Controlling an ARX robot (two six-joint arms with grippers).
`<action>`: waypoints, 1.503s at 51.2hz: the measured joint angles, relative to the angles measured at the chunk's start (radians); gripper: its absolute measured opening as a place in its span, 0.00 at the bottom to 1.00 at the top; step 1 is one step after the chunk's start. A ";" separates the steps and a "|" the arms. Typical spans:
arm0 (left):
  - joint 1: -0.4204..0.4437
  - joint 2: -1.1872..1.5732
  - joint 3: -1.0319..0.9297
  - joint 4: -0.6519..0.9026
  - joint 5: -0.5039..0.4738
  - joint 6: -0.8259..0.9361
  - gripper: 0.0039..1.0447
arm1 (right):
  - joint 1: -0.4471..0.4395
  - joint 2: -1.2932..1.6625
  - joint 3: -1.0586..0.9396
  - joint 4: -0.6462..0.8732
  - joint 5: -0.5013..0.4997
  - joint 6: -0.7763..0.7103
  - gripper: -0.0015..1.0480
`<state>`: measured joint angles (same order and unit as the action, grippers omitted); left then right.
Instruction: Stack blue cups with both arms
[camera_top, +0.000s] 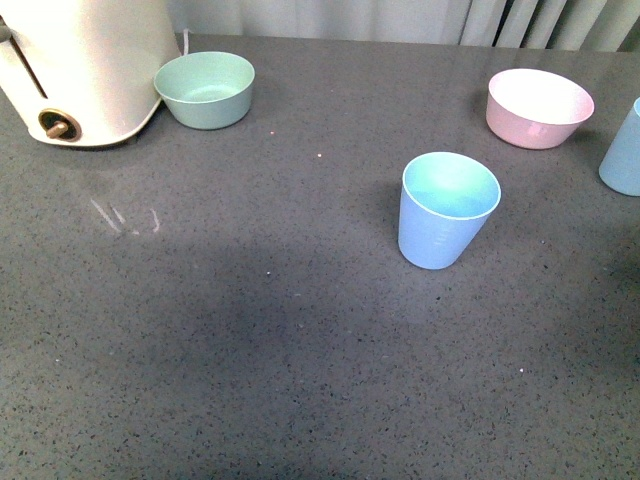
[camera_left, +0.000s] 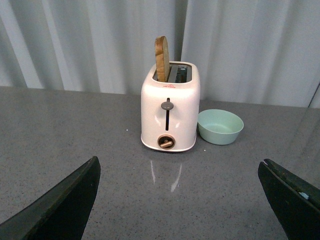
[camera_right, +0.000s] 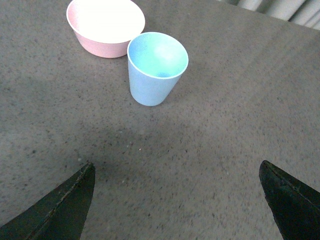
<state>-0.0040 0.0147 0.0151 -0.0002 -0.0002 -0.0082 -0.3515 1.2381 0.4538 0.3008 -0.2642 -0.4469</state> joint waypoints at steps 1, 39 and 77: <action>0.000 0.000 0.000 0.000 0.000 0.000 0.92 | 0.009 0.040 0.021 0.010 0.003 -0.011 0.91; 0.000 0.000 0.000 0.000 0.000 0.000 0.92 | 0.188 0.674 0.658 -0.188 0.042 -0.130 0.91; 0.000 0.000 0.000 0.000 0.000 0.000 0.92 | 0.224 0.764 0.712 -0.246 0.109 -0.118 0.42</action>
<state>-0.0040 0.0147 0.0151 -0.0002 -0.0002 -0.0082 -0.1272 2.0022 1.1660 0.0544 -0.1555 -0.5648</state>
